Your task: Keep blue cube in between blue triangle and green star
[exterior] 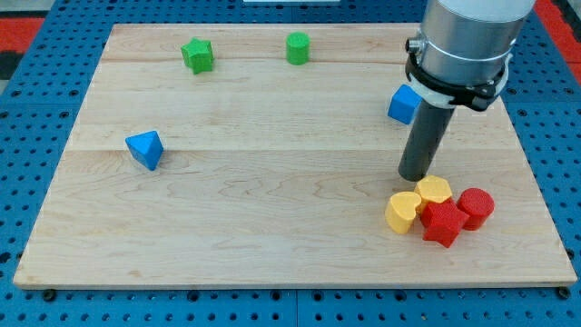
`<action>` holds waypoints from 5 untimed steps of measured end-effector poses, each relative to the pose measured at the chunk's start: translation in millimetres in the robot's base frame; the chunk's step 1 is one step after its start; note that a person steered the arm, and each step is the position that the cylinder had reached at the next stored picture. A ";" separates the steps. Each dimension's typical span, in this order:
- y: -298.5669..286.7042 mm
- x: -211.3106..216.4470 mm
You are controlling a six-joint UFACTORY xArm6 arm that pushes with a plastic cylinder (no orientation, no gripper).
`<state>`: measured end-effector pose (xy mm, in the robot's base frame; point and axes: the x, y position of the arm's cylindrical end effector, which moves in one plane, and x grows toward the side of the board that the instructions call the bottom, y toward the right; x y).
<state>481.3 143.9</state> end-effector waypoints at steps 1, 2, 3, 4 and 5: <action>30.3 -20.1; 56.5 -47.5; 55.6 -90.2; 33.8 -115.9; -23.7 -116.0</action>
<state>365.4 120.3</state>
